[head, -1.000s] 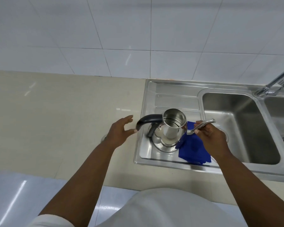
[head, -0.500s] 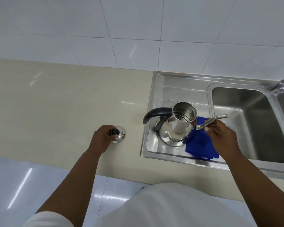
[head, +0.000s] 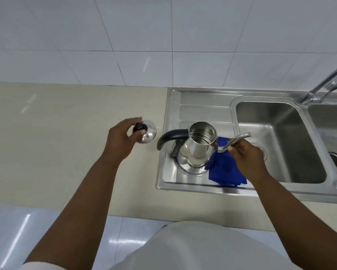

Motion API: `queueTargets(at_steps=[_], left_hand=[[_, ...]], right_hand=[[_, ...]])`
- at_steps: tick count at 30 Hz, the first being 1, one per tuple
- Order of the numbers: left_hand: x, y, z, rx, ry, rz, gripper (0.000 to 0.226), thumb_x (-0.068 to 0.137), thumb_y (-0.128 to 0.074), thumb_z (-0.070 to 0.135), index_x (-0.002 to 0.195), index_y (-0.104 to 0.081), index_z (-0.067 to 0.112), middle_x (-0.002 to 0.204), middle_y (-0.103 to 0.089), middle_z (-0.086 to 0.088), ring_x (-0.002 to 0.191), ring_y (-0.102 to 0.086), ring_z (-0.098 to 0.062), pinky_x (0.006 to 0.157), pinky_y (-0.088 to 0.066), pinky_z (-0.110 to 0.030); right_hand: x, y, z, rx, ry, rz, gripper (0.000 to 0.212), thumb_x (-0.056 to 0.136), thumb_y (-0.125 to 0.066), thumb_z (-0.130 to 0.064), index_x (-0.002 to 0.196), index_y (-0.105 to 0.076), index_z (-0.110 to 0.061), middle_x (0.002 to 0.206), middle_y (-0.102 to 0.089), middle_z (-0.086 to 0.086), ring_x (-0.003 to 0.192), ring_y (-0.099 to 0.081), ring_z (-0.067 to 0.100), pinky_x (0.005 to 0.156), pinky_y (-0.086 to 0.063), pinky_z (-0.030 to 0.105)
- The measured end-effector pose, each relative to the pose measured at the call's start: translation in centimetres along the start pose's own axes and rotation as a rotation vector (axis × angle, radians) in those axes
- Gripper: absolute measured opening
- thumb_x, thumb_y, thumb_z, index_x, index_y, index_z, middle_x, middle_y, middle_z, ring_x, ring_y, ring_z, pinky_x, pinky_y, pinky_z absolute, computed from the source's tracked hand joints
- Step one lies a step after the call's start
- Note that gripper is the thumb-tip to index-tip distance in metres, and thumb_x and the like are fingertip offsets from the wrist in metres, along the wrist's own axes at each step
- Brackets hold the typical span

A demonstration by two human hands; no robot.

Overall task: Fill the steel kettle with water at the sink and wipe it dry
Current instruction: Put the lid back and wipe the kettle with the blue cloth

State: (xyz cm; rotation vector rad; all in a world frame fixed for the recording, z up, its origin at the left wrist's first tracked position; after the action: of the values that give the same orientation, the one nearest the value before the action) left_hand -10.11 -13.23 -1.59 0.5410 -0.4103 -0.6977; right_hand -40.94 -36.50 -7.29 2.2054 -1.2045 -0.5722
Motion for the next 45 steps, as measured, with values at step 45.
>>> queueTargets(at_steps=[45], left_hand=[[0.8,-12.9,11.2,0.022,-0.198,-0.271,0.037,0.088,-0.070,0.025,0.124,-0.065,0.018,0.114,-0.071,0.000,0.109,-0.064,-0.017,0.103,-0.047,-0.034]], right_hand=[[0.8,-0.5,1.1,-0.092,0.094,0.029,0.016,0.098,-0.061,-0.023,0.110,-0.066,-0.015,0.094,-0.074,0.002,0.084,-0.065,0.015,0.071,-0.036,0.006]])
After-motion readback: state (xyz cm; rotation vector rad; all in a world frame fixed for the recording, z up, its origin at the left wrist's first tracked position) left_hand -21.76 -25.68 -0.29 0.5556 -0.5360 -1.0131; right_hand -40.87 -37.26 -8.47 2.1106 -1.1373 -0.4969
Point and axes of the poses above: each hand's wrist, its own x-axis towards the middle knuckle, its own y-axis out of the back of the hand, z = x × y, the point moved 5 cm from there along x, towards the middle knuckle
